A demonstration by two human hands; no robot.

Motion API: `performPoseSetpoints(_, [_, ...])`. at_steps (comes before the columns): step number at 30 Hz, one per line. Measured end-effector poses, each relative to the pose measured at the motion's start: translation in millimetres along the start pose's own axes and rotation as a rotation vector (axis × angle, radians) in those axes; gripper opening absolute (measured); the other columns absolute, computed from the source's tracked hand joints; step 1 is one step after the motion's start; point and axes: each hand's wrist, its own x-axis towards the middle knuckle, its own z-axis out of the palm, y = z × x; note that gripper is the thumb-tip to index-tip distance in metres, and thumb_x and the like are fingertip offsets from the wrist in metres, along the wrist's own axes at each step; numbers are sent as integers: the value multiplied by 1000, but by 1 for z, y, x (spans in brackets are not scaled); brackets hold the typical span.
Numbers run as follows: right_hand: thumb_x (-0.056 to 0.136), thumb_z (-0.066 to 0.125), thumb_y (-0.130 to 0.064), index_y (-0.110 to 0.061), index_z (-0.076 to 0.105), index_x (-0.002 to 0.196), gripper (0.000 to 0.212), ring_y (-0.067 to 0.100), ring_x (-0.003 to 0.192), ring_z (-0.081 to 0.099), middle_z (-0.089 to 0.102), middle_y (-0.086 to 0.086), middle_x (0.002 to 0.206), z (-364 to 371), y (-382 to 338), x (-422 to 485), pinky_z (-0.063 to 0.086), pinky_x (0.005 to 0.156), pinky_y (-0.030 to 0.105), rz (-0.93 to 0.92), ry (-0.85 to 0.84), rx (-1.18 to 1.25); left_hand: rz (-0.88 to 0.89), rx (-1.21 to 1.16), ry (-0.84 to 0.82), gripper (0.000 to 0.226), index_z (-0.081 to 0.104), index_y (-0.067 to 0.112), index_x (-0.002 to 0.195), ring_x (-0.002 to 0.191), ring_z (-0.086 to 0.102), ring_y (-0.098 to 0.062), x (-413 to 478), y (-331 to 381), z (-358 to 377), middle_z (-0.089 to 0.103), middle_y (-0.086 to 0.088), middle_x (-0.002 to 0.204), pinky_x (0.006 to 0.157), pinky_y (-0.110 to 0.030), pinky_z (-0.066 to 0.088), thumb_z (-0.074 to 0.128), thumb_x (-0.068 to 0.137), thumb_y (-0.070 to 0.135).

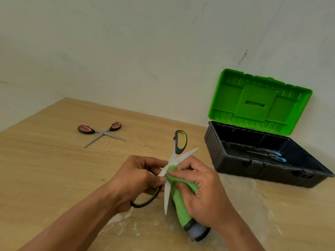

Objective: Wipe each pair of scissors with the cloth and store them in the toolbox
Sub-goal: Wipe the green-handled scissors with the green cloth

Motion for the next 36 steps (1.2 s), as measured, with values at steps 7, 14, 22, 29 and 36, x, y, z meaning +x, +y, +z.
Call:
performPoseSetpoints(7, [83,71,-3,-18,81,106,30,10,94,65,65,-13,98,3,3,2,53,78,19,21,66,65,0,-74,-6,36,75,2,104,61,69,-27,1,1,0,70,-14,72,52,-30,55,59,81,-20])
performPoseSetpoints(14, [83,71,0,-16,81,106,30,9,97,67,67,-13,99,5,3,4,51,83,16,51,92,186,-19,-176,-34,37,72,-4,108,59,64,-28,2,0,-6,68,-22,76,52,-31,53,55,81,-21])
performPoseSetpoints(22, [82,73,1,-16,82,104,30,14,94,67,67,-10,98,4,4,-5,54,82,28,-3,-167,290,-38,-202,87,37,71,-3,109,56,65,-26,5,-2,-10,66,-21,76,50,-30,53,55,81,-22])
performPoseSetpoints(29, [83,75,-2,-22,82,105,31,10,95,70,71,-13,98,-19,8,-7,54,84,21,32,-189,237,-4,-301,225,36,69,1,109,61,69,-29,9,4,-13,62,-19,90,55,-33,59,58,82,-21])
performPoseSetpoints(36, [96,64,-19,-25,60,141,45,5,114,56,55,-13,128,-11,19,-6,52,100,26,281,52,-292,36,-252,221,36,68,4,112,76,74,-32,4,0,-9,74,-22,92,64,-35,61,61,84,-17])
